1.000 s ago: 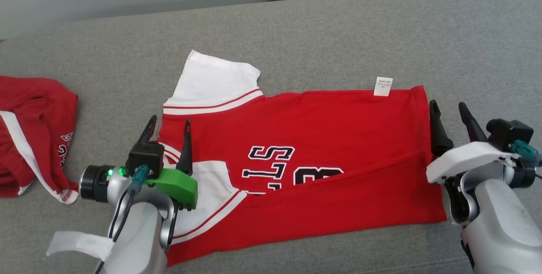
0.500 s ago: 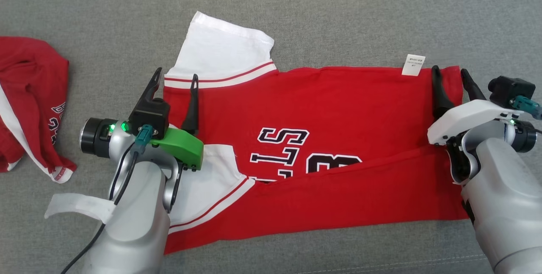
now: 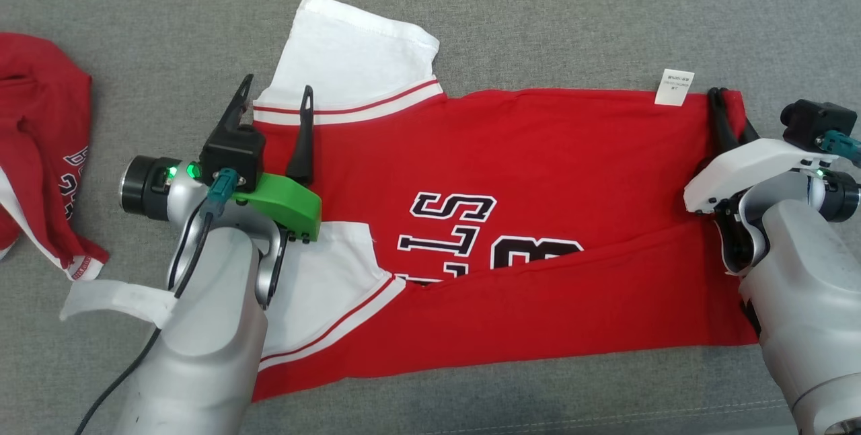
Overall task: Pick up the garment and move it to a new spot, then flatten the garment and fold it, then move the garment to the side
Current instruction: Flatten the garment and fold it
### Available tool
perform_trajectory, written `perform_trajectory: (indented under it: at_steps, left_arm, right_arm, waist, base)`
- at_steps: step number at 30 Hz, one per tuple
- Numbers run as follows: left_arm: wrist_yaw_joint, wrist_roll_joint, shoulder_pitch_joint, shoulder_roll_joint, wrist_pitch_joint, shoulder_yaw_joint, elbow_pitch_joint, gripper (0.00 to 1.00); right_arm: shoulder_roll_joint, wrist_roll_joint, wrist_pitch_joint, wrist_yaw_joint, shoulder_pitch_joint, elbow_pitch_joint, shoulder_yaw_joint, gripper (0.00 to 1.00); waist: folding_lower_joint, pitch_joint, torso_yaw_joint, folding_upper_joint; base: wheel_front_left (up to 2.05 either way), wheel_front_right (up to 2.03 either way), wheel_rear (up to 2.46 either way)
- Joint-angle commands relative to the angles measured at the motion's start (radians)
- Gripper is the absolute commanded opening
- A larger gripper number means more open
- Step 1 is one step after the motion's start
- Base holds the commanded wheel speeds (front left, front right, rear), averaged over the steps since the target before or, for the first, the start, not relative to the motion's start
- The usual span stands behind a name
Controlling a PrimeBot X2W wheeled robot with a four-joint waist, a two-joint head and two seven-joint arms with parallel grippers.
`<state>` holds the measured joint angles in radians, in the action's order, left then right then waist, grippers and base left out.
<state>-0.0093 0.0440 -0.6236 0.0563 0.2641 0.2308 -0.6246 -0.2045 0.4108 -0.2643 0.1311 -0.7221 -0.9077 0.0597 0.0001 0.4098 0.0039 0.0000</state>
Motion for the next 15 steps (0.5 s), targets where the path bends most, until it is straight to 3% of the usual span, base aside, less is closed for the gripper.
perform_trajectory:
  at_steps: [1,15]
  left_arm:
    - [-0.007,0.006,-0.031,0.007,0.0,-0.005,-0.008,1.0]
    - [-0.088,0.074,-0.321,0.047,-0.03,-0.041,-0.308,1.0]
  right_arm:
    - [-0.003,0.004,0.0,-0.001,0.001,0.008,0.007,0.0]
    - [0.016,0.036,0.001,0.0,-0.008,0.095,0.095,0.0]
  waist:
    - [-0.0001,0.012,-0.006,0.0]
    - [-0.0001,0.1,-0.061,0.0]
  base:
    - [0.0,0.0,0.0]
    - [0.0,0.0,0.0]
